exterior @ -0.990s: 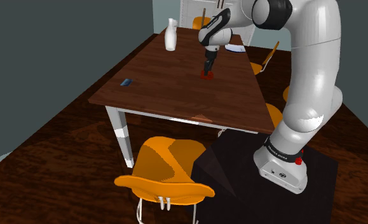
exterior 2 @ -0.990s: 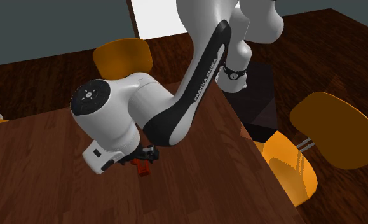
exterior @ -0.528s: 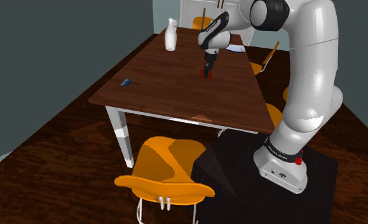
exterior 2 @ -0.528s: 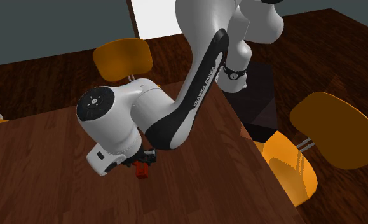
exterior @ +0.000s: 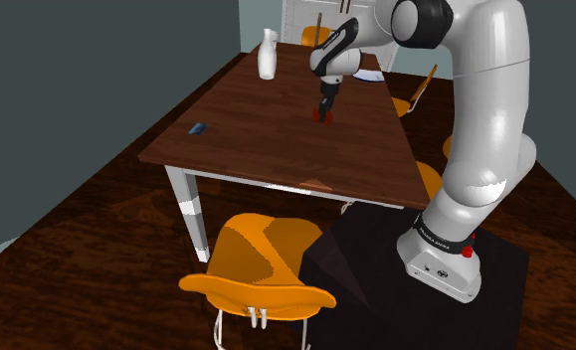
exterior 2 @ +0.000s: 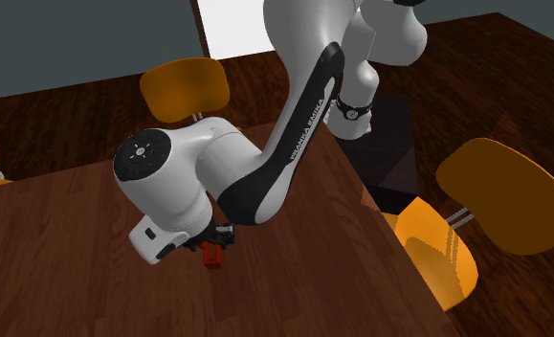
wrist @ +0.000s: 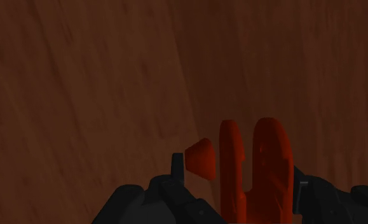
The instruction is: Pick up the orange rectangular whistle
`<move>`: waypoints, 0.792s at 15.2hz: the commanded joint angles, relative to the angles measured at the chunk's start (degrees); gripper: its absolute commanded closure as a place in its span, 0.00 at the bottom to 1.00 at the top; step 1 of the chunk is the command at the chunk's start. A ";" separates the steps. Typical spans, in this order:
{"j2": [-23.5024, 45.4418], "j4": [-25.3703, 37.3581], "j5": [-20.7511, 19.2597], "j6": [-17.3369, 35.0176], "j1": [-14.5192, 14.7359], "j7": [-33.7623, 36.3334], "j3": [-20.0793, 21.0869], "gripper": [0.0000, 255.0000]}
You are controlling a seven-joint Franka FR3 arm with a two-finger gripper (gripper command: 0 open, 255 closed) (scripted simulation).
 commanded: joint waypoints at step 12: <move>-5.34 2.09 -2.18 -7.37 0.89 1.35 -1.28 1.00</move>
